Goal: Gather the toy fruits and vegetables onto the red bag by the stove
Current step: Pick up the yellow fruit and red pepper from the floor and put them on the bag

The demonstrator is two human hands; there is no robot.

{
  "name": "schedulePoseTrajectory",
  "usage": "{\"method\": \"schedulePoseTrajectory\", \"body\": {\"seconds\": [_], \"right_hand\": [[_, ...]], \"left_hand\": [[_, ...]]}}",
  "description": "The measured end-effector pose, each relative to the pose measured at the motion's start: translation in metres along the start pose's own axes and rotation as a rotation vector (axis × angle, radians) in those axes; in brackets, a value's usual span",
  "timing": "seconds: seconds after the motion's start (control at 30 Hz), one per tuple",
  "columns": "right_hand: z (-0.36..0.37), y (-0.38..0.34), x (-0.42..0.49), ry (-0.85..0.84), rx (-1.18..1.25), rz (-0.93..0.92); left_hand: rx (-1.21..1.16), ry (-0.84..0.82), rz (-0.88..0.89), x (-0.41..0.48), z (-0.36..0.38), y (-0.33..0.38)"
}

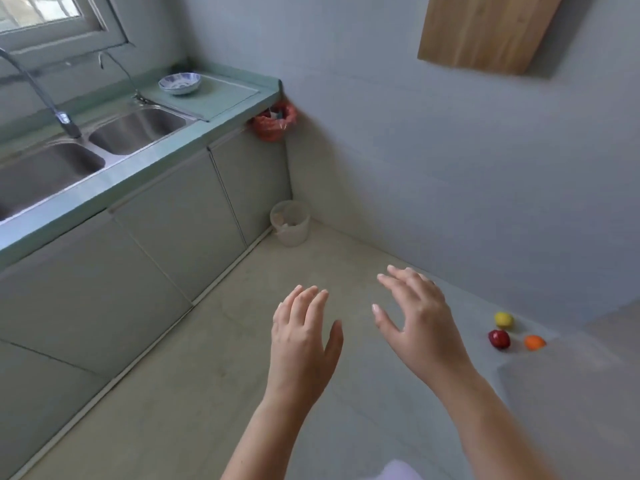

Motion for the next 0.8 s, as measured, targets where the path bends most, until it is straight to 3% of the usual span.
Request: {"method": "schedulePoseTrajectory", "body": {"seconds": [0.27, 0.5, 0.8], "right_hand": [[-0.025, 0.106, 0.091, 0.112, -0.041, 0.134], [-0.093, 0.213, 0.171, 0.272, -0.068, 0.230], [-0.151, 0.322, 0.199, 0.393, -0.152, 0.402]], "left_hand": [[-0.059, -0.122, 0.142, 0.108, 0.109, 0.033], [-0.107, -0.194, 0.305, 0.222, 0.202, 0.102], [-0.234, -0.258, 0.429, 0.300, 0.298, 0.171]]}}
Point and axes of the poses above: each hand's wrist, its own x-axis towards the middle knuckle, its own z-axis out of the palm, y = z × x, the point moved 9 cm from there along x, towards the middle knuckle, and after that the axes turned 13 degrees about z, right-handed, at the moved point
